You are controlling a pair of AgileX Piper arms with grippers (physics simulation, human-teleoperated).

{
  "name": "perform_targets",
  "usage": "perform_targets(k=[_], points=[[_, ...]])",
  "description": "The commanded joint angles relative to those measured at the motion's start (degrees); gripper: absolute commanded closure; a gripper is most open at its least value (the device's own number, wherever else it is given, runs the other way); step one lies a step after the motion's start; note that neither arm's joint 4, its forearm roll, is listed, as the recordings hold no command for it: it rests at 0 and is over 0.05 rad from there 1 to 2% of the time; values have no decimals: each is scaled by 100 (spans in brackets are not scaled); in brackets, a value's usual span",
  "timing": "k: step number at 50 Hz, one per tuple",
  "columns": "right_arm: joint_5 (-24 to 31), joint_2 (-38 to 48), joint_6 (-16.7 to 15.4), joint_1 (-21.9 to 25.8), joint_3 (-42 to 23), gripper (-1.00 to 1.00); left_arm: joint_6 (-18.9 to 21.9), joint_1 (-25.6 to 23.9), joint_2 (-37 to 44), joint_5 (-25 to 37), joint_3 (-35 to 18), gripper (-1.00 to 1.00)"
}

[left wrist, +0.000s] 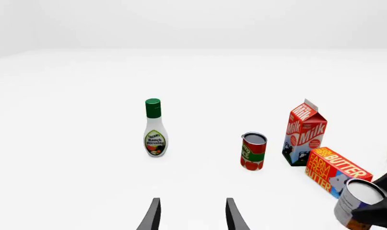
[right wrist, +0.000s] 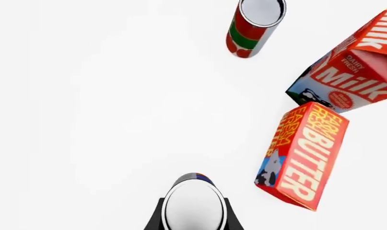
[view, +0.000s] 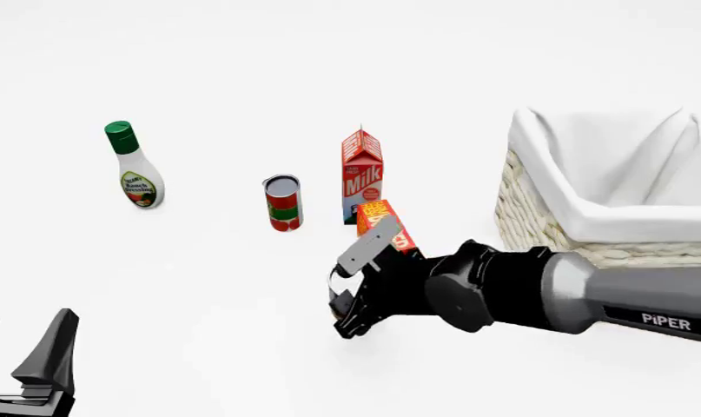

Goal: Pick the alphabet soup and place it in the basket.

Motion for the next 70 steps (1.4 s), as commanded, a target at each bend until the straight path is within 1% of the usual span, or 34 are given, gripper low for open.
perform_targets(k=[1,2,7,20,27,30,33,46,51,53,54,55,58,61,62,70], points=[[236,-675,-113,17,7,100,0,0,0,0,0,-100],[312,-722,-77,21,-35,100,0,0,0,0,0,-100],[553,-992,-111,-16,-164,100,0,0,0,0,0,-100],[806,-1392,-70,-11,-254,100,0,0,0,0,0,-100],[975,-1597,-74,-122,-435,100,0,0,0,0,0,-100],[1181,-1762,-164,-224,-670,100,0,0,0,0,0,-100],[1266,-1845,-228,-298,-765,100,0,0,0,0,0,-100],[1482,-2147,-267,-518,-1118,100,0,0,0,0,0,-100],[1623,-2295,-267,-694,-1332,100,0,0,0,0,0,-100],[1647,-2345,-212,-759,-1391,100,0,0,0,0,0,-100],[1716,-2394,-116,-797,-1493,100,0,0,0,0,0,-100],[1744,-2438,-124,-848,-1526,100,0,0,0,0,0,-100],[1835,-2532,-107,-955,-1569,100,0,0,0,0,0,-100],[1851,-2611,-223,-1123,-1523,100,0,0,0,0,0,-100],[1921,-2648,-146,-1125,-1587,100,0,0,0,0,0,-100],[1967,-2784,-188,-1365,-1555,100,0,0,0,0,0,-100]])
